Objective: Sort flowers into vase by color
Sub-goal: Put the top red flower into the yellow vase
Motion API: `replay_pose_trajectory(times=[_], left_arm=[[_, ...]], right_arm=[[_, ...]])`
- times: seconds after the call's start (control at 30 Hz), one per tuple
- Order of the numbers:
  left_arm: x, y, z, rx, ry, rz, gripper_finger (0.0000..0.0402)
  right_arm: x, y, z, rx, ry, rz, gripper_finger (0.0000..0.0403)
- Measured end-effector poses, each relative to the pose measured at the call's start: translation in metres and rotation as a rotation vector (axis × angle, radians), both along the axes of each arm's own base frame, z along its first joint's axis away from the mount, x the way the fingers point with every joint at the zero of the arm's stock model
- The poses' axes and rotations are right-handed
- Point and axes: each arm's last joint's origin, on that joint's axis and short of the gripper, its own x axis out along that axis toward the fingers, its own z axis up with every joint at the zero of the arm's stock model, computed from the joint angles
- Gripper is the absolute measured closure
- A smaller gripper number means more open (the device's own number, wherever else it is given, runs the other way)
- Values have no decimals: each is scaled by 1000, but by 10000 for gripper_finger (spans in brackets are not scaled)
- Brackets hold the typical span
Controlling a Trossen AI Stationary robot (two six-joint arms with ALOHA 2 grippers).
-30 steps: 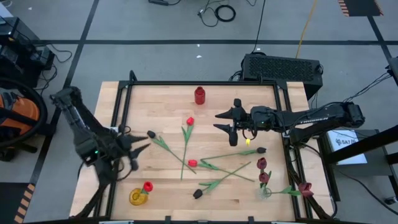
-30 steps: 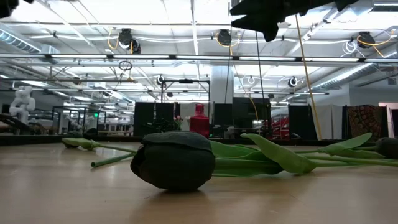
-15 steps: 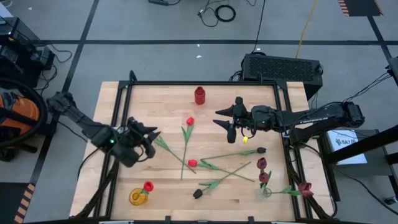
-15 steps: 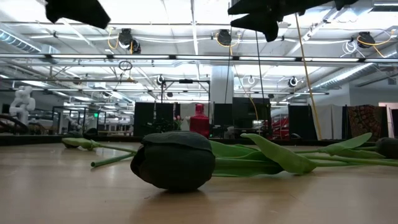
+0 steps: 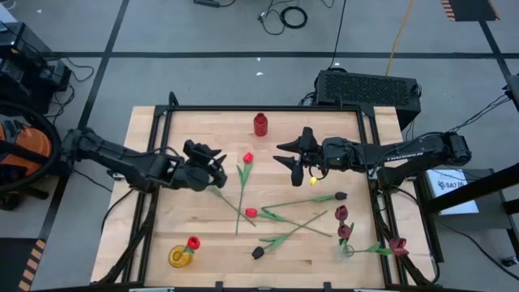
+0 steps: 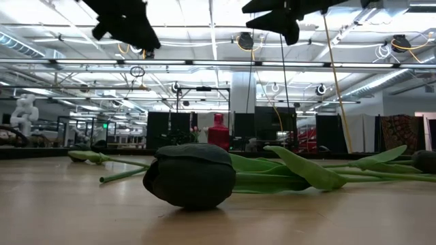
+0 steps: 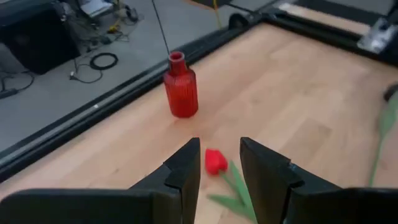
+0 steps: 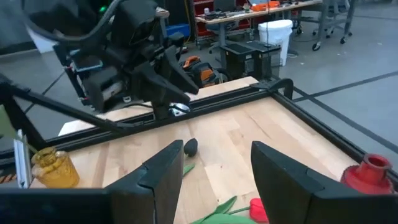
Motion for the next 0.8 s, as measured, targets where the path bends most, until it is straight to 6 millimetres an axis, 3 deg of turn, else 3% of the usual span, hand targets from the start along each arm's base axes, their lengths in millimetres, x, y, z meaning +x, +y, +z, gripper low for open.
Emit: replay_pose_trajectory(times=[0.27, 0.43, 0.57, 0.8], left_arm=[[39, 5, -35, -94, 34, 33, 276], [54, 13, -60, -134, 127, 36, 203], [65, 16, -72, -168, 95, 80, 143], [83, 13, -95, -250, 69, 58, 134]], right_arm=[[0, -4, 0, 23, -3, -20, 222], [0, -4, -1, 24, 6, -18, 222], [0, -4, -1, 21, 9, -16, 222], [0, -4, -1, 21, 11, -15, 222]])
